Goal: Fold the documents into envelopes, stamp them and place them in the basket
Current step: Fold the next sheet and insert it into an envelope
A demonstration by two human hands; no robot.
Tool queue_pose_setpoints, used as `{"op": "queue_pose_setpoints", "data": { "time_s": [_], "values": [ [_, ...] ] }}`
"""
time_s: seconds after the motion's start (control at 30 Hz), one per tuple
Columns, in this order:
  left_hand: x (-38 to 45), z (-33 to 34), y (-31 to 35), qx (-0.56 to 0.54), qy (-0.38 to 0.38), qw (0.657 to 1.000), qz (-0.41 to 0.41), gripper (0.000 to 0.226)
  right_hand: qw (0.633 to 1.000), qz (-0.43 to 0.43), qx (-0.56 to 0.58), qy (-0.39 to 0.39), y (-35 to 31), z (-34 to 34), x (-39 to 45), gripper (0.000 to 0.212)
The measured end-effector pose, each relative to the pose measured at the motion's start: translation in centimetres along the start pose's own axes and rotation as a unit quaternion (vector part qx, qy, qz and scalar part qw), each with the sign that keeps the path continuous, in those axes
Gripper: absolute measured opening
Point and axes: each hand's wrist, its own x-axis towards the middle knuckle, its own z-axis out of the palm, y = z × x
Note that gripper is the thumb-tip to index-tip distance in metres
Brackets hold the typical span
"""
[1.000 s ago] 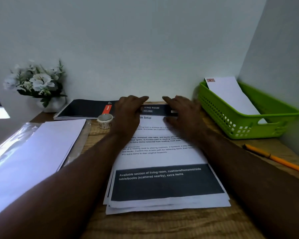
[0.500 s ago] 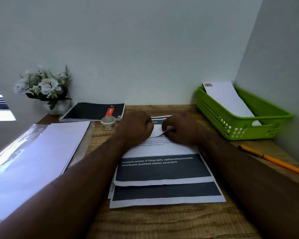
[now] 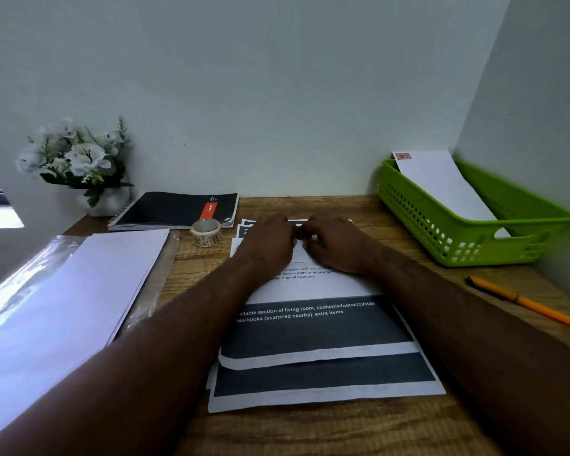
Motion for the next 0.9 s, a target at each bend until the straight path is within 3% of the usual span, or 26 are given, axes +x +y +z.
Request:
{"op": "queue_pose_setpoints", "data": {
  "time_s": [0.17,0.33,0.57,0.73,0.9],
  "values": [
    [-0.1,-0.3,0.3,0.035,0.0,0.999,-0.01,0.027,1.0,0.017,-0.018,-0.006,-0.3,0.1,0.0,0.032],
    [-0.6,-1.1,1.0,0.058,-0.004,0.998,-0.039,0.026,0.997,0.05,-0.059,-0.013,-0.2,-0.2,-0.3,0.023],
    [-2.6,-2.6,-1.1,0.137,-0.02,0.982,-0.126,0.029,0.987,0.118,-0.11,0.014,2.8,-2.0,-2.2,0.021],
    [-2.1,-1.9,-1.6,0.098,0.04,0.99,-0.095,0.022,0.983,0.127,-0.132,0.007,2.8,-1.8,-2.0,0.021],
    [-1.0,-1.1,-1.9,0.04,-0.004,0.992,-0.118,0.034,0.989,0.113,-0.096,-0.019,2.4,-1.4,-1.8,0.035]
  ]
}}
